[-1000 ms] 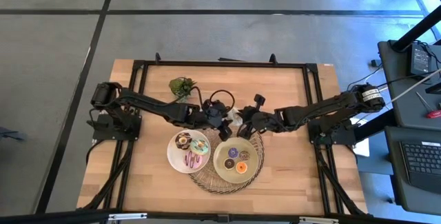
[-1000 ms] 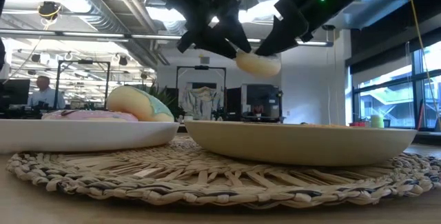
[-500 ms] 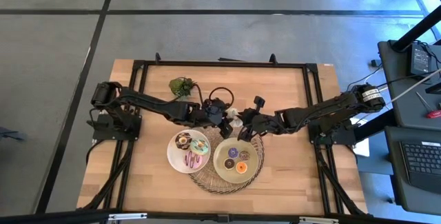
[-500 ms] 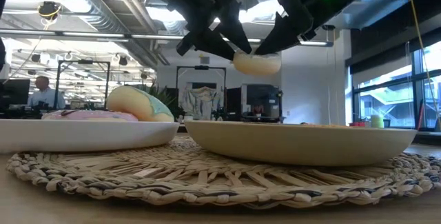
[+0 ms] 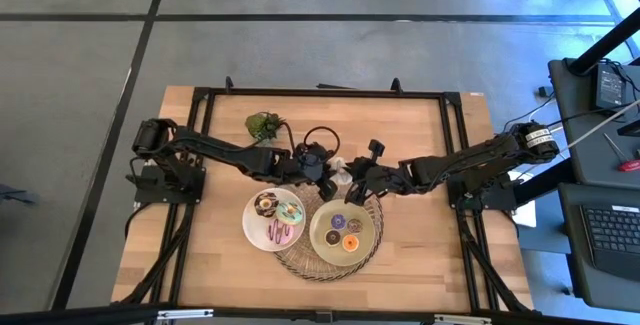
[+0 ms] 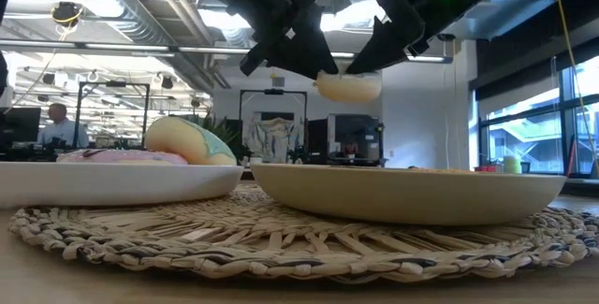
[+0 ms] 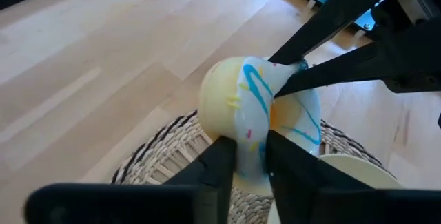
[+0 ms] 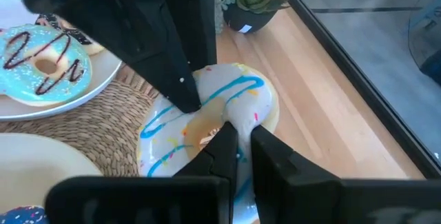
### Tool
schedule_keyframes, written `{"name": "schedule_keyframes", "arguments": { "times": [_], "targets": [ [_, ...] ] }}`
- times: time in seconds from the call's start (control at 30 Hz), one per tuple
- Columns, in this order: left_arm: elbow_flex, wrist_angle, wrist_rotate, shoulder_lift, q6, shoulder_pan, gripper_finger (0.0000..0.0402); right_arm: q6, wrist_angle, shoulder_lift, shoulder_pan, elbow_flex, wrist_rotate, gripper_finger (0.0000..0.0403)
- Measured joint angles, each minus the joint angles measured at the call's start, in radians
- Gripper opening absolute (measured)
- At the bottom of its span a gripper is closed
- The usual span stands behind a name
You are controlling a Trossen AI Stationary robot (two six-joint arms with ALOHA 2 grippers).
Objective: Pick & Place donuts
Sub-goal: Put the large white donut on the white plate
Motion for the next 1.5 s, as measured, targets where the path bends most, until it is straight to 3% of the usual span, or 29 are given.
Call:
{"name": "schedule_keyframes", "arguments": {
  "times": [0.27,0.53,0.7,0.83,1.1,1.3,1.4,1.5],
  "targets": [
    [0.000,-0.002,0.008,0.000,0.027,-0.001,0.0013,-0.050,-0.020,0.000,-0.001,0.001,-0.069,0.0044],
    [0.002,-0.051,0.011,-0.006,0.035,0.004,0.0015,-0.050,-0.073,-0.052,0.004,0.001,-0.053,0.0142],
    [0.002,-0.198,0.122,-0.054,0.028,0.012,0.0011,0.000,-0.199,-0.181,0.026,0.002,-0.042,0.0185],
    [0.003,-0.367,0.281,-0.127,0.020,0.004,0.0011,0.069,-0.285,-0.266,0.058,-0.004,-0.039,0.0200],
    [0.002,-0.715,0.343,-0.239,-0.119,-0.129,0.0010,0.179,-0.317,-0.317,0.075,-0.120,0.021,0.0202],
    [-0.018,-0.717,0.310,-0.311,-0.180,-0.284,0.0011,0.253,-0.317,-0.317,0.075,-0.185,0.035,0.0202],
    [-0.086,-0.693,0.260,-0.341,-0.229,-0.345,0.0011,0.265,-0.311,-0.317,0.075,-0.187,0.035,0.0202],
    [-0.182,-0.615,0.274,-0.373,-0.286,-0.384,0.0011,0.256,-0.286,-0.317,0.075,-0.187,0.035,0.0202]
  ]
}}
